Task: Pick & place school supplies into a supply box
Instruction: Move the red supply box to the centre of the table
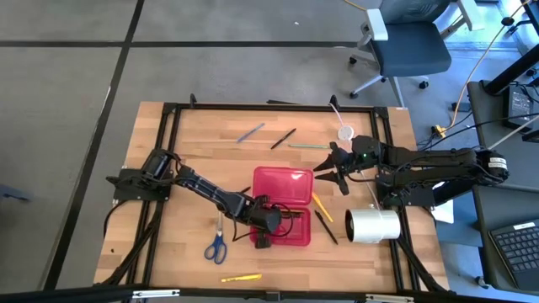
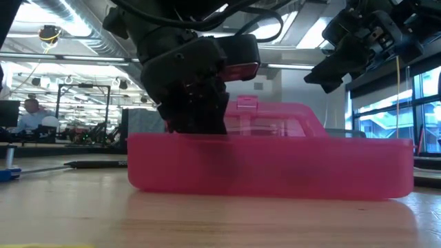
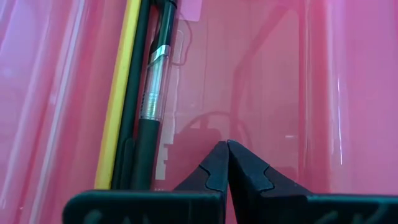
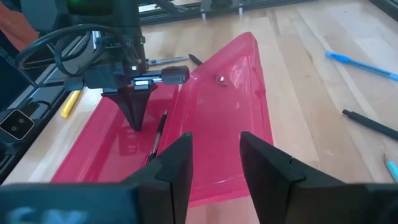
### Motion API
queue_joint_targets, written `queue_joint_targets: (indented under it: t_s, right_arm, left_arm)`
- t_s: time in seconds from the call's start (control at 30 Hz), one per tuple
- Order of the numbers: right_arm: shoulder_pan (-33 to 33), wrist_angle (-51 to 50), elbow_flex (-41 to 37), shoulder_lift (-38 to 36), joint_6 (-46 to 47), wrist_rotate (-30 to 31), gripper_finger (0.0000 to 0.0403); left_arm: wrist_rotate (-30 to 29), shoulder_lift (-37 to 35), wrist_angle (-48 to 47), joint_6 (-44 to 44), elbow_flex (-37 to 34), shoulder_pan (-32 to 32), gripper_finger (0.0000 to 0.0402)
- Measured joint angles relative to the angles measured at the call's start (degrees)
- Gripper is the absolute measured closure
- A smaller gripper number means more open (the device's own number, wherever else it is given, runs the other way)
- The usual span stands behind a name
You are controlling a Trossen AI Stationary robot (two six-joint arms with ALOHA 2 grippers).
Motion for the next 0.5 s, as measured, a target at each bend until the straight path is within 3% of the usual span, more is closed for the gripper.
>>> queue_joint_targets:
  t_s: [0.5]
  right_arm:
    - [0.0, -0.02, 0.0, 0.0, -0.03, 0.0, 0.0266]
  left_arm:
    - [1.06, -0.2, -0.4, 0.0, 0.15, -0.01, 0.04]
